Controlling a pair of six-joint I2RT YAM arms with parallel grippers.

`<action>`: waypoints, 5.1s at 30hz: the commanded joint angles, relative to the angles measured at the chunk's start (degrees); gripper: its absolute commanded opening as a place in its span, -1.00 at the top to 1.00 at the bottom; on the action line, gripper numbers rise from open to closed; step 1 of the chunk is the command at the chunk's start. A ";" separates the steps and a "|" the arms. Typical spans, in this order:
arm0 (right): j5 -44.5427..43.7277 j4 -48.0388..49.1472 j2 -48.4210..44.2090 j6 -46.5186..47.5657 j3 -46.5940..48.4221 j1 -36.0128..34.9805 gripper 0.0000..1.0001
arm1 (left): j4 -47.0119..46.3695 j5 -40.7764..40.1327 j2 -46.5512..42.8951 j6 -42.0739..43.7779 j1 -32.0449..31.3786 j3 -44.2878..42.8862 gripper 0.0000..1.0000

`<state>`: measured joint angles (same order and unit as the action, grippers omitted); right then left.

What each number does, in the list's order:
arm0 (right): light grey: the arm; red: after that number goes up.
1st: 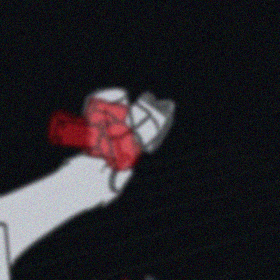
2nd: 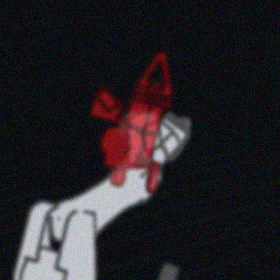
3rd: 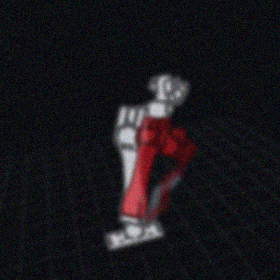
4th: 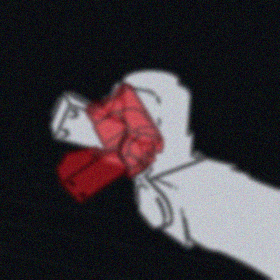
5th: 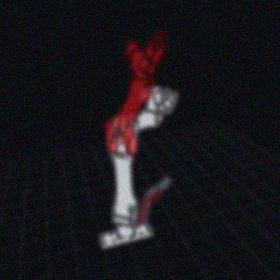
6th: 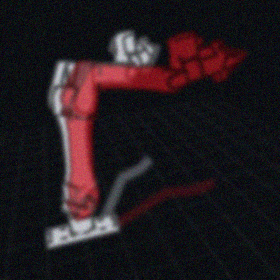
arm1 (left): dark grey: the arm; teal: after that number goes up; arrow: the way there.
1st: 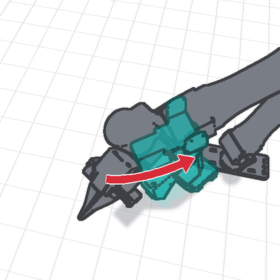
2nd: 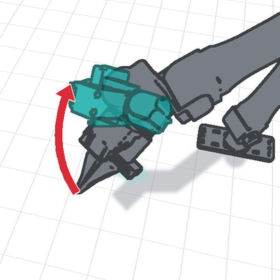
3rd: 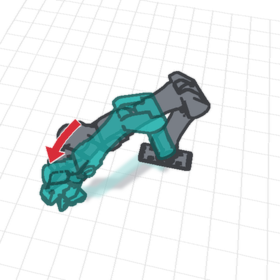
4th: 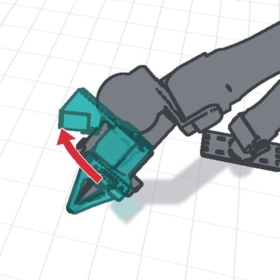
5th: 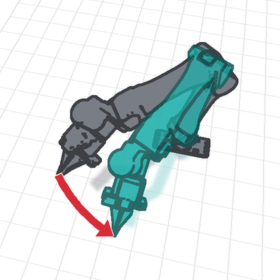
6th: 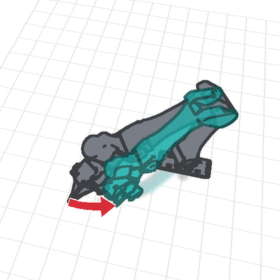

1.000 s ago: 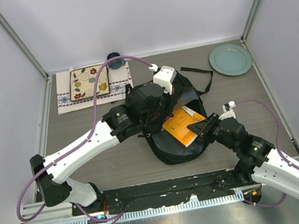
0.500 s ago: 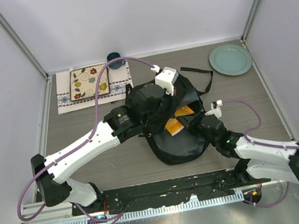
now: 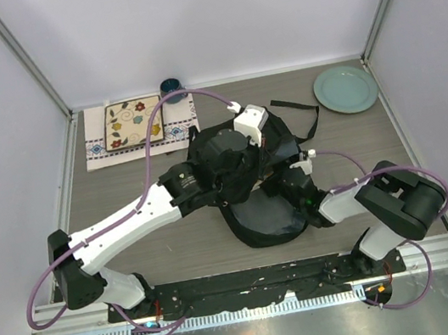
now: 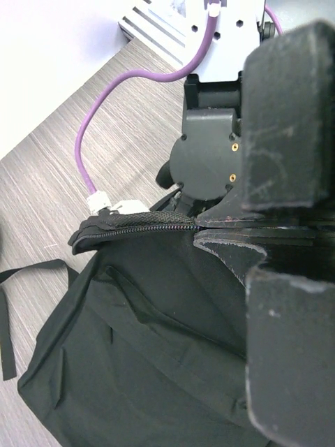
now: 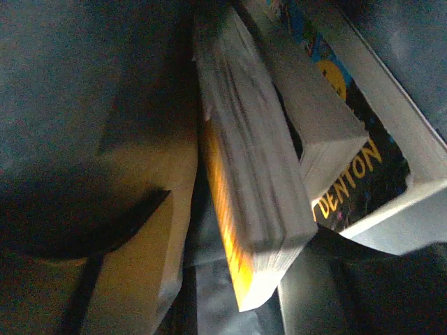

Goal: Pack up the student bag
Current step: Place the book in the student bag, then zip the student bag at the center of the board.

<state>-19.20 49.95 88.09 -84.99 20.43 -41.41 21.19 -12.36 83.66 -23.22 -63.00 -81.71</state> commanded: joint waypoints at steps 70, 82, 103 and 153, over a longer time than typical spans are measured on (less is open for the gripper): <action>-19.83 -99.61 -65.41 13.10 9.55 2.12 -0.18 | -1.69 5.77 -5.08 -8.07 1.57 11.49 -0.94; -6.82 -94.09 -68.23 11.78 0.85 2.12 -0.18 | 6.67 -4.60 -13.08 -13.16 7.53 20.36 -0.99; -2.58 -68.24 -55.40 13.88 -5.76 2.12 0.31 | -8.88 11.39 -14.67 -20.28 20.81 35.83 -0.99; 36.50 -65.61 -57.43 29.90 9.12 8.37 -0.22 | -7.74 9.55 -15.72 -22.39 20.90 37.94 -0.99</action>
<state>6.02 -25.85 27.86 -51.51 29.80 -32.51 12.73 -0.71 69.63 -46.22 -42.35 -41.28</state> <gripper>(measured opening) 0.608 0.994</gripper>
